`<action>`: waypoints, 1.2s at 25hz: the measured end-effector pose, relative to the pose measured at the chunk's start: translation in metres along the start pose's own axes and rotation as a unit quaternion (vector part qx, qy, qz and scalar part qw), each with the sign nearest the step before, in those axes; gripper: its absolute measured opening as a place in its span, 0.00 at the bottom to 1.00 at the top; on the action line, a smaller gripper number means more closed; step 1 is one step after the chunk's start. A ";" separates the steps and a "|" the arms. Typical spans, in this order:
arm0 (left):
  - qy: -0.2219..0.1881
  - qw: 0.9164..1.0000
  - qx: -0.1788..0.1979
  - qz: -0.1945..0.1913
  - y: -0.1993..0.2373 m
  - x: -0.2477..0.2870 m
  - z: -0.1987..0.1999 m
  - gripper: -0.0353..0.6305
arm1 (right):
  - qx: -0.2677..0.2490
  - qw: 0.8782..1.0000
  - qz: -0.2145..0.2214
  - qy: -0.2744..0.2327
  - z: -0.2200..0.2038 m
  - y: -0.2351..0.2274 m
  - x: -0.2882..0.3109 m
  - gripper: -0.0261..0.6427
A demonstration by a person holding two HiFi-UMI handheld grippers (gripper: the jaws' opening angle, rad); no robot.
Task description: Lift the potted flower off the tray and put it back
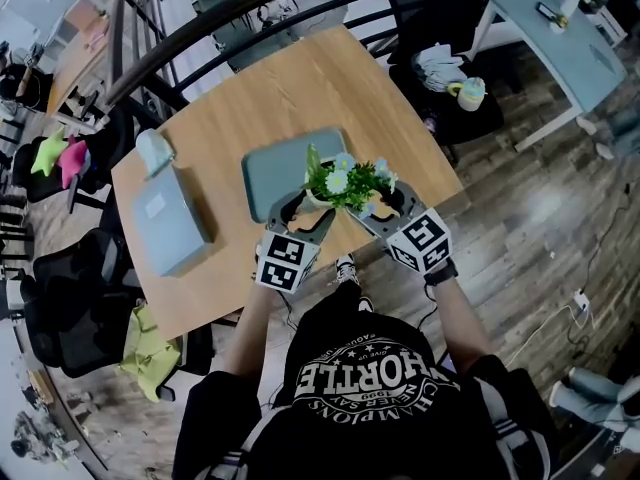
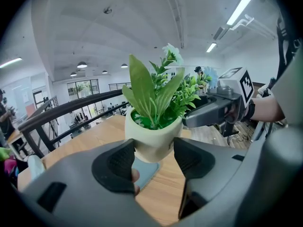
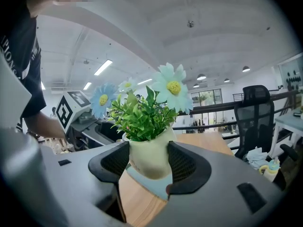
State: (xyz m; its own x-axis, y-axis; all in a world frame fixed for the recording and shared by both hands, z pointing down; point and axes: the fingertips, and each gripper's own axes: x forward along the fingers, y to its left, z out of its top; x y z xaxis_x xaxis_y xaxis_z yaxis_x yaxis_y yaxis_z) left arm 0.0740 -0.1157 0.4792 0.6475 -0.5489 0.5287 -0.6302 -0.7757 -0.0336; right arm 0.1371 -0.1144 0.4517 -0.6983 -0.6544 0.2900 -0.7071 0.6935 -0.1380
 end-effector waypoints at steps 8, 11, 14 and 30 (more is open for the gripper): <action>0.005 1.000 -0.002 -0.007 0.038 0.022 -0.002 0.47 | 0.008 1.000 0.002 0.011 0.000 -0.023 0.043 0.45; 0.004 1.000 -0.004 -0.007 0.055 0.026 -0.007 0.47 | 0.007 1.000 0.003 0.016 -0.001 -0.027 0.061 0.45; 0.004 1.000 -0.003 -0.003 0.068 0.032 -0.014 0.47 | 0.003 1.000 0.007 0.021 -0.004 -0.030 0.076 0.45; 0.028 0.998 -0.049 0.021 0.112 0.084 -0.061 0.47 | 0.002 0.997 0.042 0.061 -0.039 -0.068 0.139 0.45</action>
State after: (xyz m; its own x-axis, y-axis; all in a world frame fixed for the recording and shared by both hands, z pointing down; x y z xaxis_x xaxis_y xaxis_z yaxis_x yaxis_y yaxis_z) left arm 0.0315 -0.2301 0.5713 0.5959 -0.5605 0.5751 -0.6974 -0.7162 0.0246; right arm 0.0923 -0.2406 0.5378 -0.7365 -0.5519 0.3910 -0.6471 0.7432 -0.1699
